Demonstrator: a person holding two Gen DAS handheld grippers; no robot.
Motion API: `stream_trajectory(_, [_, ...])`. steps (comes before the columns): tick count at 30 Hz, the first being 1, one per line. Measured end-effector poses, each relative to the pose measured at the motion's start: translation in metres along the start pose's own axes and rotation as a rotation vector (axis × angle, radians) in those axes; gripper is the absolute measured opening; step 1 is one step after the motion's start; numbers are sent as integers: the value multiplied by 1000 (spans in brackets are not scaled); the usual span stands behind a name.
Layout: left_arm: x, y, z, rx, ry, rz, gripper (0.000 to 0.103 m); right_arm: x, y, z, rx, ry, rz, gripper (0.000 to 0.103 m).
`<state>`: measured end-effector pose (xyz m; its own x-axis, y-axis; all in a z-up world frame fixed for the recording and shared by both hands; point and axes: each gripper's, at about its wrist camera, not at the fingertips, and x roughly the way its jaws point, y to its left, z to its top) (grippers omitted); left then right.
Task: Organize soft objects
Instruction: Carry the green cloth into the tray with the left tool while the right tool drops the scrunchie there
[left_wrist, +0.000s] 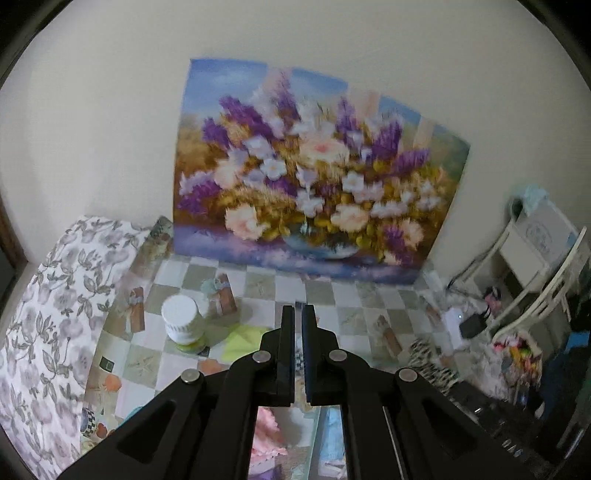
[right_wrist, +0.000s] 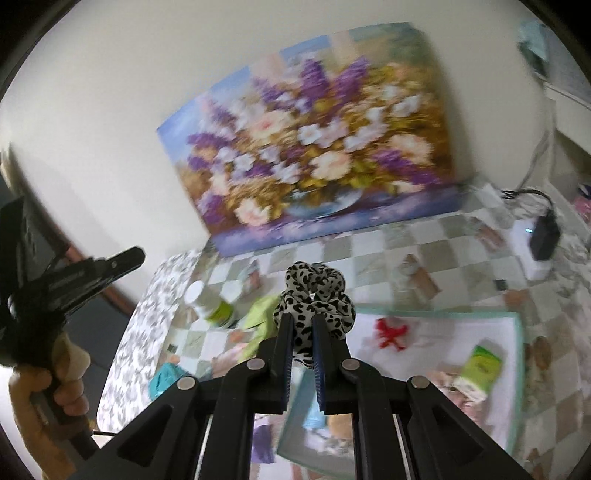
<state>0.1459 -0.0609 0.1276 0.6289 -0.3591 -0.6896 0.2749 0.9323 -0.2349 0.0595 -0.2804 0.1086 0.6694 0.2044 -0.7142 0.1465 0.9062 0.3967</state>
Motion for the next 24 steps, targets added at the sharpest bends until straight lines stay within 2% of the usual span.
stream_trajectory(5, [47, 4, -12, -2, 100, 38, 3, 13, -23, -1, 46, 32, -53, 11])
stream_trajectory(12, [120, 24, -42, -66, 276, 79, 5, 45, -47, -10, 93, 114, -91, 11])
stream_trajectory(13, [126, 24, -46, -61, 288, 86, 7, 46, -49, -11, 97, 115, -92, 11])
stream_trajectory(15, [140, 21, -53, -47, 315, 101, 20, 45, -49, -11, 99, 115, -90, 11])
stream_trajectory(16, [146, 20, -56, -41, 326, 107, 31, 46, -49, -11, 96, 114, -89, 11])
stream_trajectory(17, [153, 18, -60, -33, 336, 119, 36, 46, -48, -11, 94, 115, -90, 11])
stream_trajectory(24, [188, 11, -74, 54, 348, 241, 36, 48, -46, -13, 93, 127, -87, 11])
